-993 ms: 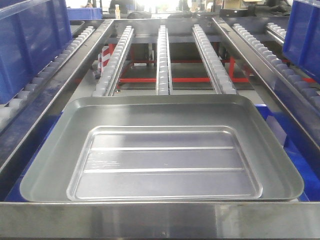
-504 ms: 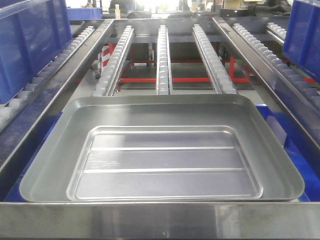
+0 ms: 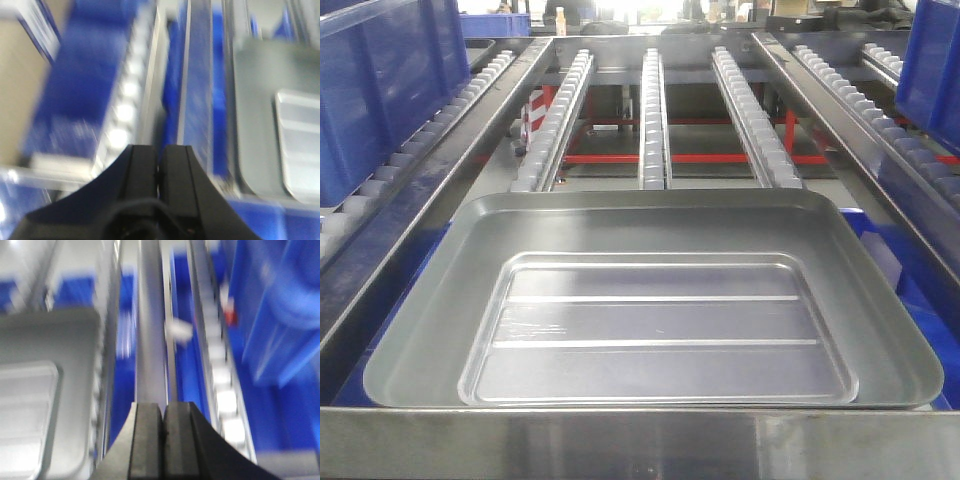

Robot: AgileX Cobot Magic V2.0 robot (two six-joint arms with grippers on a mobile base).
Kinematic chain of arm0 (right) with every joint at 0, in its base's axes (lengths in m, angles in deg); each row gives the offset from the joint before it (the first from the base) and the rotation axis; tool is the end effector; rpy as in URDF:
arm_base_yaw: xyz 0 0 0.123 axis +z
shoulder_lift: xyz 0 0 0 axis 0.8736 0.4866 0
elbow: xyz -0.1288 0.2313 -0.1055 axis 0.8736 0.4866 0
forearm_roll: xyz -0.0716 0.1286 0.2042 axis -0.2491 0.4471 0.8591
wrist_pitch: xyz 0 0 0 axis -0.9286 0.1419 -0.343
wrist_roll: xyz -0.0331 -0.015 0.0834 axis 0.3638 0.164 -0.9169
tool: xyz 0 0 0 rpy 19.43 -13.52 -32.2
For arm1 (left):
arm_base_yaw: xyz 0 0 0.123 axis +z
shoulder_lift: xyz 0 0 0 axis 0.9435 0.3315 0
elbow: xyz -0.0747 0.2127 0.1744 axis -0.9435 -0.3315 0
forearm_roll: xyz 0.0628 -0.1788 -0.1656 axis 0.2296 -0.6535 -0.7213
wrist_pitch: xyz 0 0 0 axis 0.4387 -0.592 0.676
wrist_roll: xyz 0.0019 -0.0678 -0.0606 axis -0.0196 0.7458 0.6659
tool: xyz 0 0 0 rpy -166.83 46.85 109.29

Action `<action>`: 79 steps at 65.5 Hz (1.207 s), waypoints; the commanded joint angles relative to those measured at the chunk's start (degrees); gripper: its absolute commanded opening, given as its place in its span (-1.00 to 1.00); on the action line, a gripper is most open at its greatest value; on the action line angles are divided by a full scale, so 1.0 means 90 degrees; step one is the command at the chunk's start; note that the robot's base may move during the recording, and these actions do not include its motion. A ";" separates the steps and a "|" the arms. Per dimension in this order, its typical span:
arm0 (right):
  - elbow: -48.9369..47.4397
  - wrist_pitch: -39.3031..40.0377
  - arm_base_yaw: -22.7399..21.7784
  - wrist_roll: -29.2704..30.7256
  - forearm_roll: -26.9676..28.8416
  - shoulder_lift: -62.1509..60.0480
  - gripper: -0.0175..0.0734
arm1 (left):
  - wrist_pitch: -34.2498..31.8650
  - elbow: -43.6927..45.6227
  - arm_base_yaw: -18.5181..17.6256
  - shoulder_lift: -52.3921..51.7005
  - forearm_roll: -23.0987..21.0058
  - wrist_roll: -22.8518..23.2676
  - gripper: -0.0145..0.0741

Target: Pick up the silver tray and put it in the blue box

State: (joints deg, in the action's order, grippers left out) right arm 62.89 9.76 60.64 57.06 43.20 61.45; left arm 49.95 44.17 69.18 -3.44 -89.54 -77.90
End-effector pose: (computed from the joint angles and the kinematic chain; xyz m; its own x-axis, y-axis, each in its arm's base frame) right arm 0.1110 0.0004 0.2657 -0.4948 0.1847 -0.8491 0.0886 0.9828 0.1622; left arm 0.0887 -0.0136 0.2609 -0.5769 -0.1394 -0.8048 0.0390 0.9795 -0.1976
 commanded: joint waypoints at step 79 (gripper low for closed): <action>-0.3200 -0.1005 0.3154 -0.2970 -0.0854 0.5676 -0.49 | -0.0083 0.3466 -0.4161 0.6213 0.2727 0.4956 -0.69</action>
State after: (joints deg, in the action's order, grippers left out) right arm 36.08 -1.97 88.98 30.90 35.62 112.27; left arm 50.66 72.75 32.44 52.45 -65.25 -34.22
